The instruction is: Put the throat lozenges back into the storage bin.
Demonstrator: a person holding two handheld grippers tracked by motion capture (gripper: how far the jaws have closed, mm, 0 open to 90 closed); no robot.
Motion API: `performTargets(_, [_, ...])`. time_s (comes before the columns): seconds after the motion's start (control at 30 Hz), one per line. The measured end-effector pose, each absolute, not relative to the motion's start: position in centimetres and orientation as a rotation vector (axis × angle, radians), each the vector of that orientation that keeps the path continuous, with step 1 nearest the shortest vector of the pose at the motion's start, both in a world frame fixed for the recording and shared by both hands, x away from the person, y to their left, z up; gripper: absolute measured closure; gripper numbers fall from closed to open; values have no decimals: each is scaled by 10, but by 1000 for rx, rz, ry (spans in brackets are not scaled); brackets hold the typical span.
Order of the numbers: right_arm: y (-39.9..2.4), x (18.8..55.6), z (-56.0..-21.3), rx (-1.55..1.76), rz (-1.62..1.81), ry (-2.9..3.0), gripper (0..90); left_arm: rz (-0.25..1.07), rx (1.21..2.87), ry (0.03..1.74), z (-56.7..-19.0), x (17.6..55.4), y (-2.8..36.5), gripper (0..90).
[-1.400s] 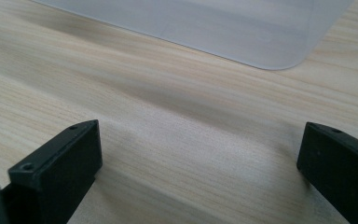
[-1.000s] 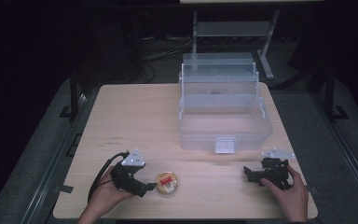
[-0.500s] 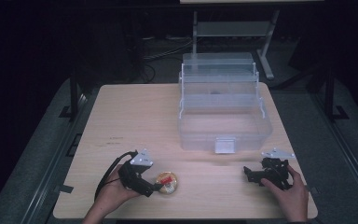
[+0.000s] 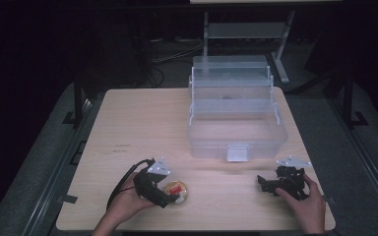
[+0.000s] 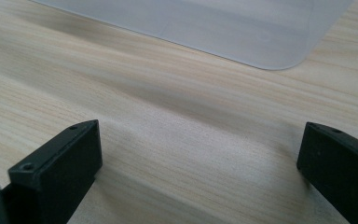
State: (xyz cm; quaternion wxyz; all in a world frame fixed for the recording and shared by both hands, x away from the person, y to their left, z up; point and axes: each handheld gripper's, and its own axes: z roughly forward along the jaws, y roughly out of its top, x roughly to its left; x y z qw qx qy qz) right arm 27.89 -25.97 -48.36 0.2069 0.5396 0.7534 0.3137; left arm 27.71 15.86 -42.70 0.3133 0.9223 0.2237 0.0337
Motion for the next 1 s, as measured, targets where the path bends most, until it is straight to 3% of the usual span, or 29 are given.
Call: performTargets(1.0, [-260, 279, -484, 1502, 874, 2098, 0, 81, 2574, 525, -446, 284, 124, 132])
